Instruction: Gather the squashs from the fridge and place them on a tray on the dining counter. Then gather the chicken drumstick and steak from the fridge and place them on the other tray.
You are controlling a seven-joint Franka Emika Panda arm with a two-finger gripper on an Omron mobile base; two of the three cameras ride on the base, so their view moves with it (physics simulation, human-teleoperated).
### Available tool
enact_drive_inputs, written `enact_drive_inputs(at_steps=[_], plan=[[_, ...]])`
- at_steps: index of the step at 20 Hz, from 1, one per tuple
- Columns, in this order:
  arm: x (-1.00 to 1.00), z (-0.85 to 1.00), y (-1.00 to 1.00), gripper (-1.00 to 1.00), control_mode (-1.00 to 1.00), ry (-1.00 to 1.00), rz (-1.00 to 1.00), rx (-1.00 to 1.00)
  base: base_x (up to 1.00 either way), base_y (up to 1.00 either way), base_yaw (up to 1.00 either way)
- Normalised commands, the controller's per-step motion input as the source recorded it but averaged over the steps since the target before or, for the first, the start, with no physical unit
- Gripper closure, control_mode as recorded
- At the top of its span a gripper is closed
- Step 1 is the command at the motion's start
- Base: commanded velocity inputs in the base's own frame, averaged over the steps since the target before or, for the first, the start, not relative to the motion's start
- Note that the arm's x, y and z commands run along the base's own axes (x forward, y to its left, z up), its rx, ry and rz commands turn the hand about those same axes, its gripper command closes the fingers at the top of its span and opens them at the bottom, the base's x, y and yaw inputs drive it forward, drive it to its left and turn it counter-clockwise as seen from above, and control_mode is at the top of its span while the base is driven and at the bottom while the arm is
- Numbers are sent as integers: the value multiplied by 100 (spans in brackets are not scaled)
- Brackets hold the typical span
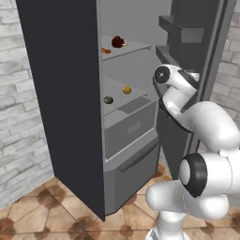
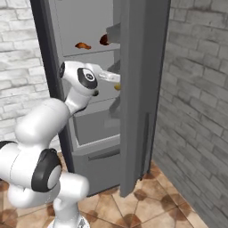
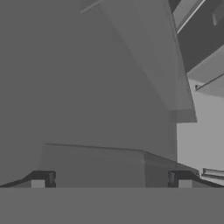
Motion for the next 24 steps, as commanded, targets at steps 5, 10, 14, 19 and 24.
enact_drive_inputs(at_steps=[5, 10, 14, 19, 24], plan=[[0, 0, -99, -100, -100, 0, -2, -2, 0, 0, 0], [1, 0, -100, -100, -100, 0, 0, -2, 0, 0, 0], [16, 1, -100, -100, -100, 4, -3, -3, 0, 0, 0], [45, 13, -88, -100, -100, 6, -3, 0, 0, 0, 0], [46, 5, -79, -100, -100, 3, -1, 0, 0, 0, 0]])
